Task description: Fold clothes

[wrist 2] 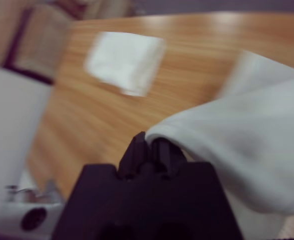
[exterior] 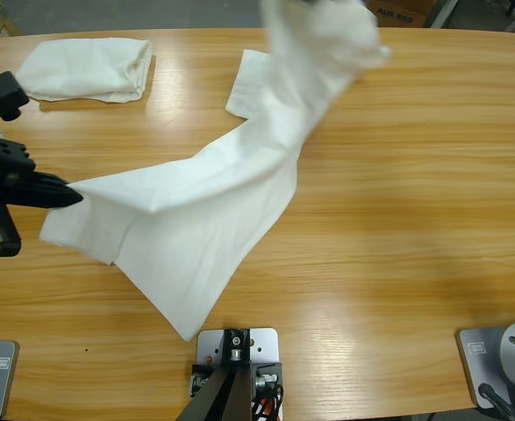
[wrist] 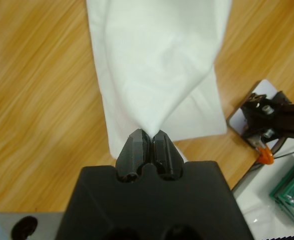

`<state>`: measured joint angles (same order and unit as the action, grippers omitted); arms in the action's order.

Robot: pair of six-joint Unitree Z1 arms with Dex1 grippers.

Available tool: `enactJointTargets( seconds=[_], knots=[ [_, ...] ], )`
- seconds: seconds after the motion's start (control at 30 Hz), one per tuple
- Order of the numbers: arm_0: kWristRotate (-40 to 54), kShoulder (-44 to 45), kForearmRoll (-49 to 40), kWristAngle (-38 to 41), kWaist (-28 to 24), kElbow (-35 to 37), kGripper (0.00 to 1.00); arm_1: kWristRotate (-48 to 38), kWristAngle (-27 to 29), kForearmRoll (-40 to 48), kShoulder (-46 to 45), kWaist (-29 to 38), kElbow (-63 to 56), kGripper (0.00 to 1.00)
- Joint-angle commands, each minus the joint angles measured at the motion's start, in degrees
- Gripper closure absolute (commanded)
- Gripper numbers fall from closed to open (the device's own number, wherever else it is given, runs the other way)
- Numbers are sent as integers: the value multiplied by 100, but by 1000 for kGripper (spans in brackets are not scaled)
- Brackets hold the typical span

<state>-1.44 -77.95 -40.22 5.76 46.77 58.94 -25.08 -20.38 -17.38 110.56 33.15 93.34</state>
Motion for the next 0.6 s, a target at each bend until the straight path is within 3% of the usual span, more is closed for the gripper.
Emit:
enactJointTargets(
  seconds=[0.03,0.23,0.27,0.3,0.33,0.53,0.57,0.6],
  knots=[
    [-241,226,48,-119,-36,-462,1000,9,-1859,-734,2641,695,3252,1000],
    [-287,254,49,-119,-36,-548,1000,-200,-3548,-906,3858,1052,5045,1000],
    [-289,254,49,-119,-36,-562,1000,-471,-3887,-917,3938,1071,5091,595],
    [-296,256,49,-119,-36,-578,1000,-601,-4216,-936,3981,1071,5107,47],
    [-296,260,49,-119,-36,-591,1000,-612,-4362,-1024,3960,1071,5110,0],
    [-304,151,49,-128,-36,-612,1000,-550,-4620,-1038,3610,1155,5541,0],
    [-308,142,49,-142,-36,-606,854,-592,-4822,-1017,3633,1185,5667,0],
    [-313,182,49,-184,-36,-603,547,-638,-5093,-973,3671,1229,5745,0]
  ],
)
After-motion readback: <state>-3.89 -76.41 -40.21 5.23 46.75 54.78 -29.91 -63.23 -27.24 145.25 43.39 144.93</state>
